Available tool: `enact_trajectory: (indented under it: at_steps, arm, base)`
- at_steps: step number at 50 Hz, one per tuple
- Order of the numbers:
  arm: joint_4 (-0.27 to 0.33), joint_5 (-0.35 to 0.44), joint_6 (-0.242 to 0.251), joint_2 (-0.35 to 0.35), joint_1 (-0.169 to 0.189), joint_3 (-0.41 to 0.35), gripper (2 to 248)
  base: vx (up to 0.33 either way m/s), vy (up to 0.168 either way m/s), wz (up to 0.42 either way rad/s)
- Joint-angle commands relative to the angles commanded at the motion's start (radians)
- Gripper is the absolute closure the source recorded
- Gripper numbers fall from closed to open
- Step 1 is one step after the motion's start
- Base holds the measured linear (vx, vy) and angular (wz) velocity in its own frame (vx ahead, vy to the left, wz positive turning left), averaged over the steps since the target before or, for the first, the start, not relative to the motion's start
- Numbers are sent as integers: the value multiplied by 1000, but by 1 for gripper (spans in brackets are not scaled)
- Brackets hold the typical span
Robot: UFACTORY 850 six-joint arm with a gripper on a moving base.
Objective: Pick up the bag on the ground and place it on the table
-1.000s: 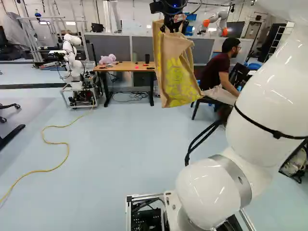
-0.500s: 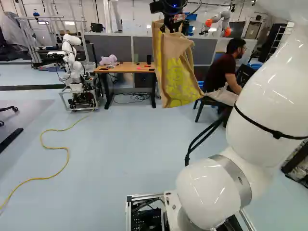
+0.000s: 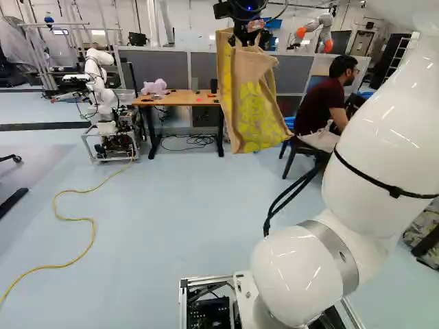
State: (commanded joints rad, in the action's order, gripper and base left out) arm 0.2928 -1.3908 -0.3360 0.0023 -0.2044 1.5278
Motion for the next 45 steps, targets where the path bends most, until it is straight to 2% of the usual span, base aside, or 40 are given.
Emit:
enact_trajectory:
  at_steps: [21, 45]
  arm:
    - [0, 0, 0, 0, 0, 0, 228]
    - [0, 0, 0, 0, 0, 0, 228]
  base:
    - [147, 4, -15]
    - [154, 48, -21]
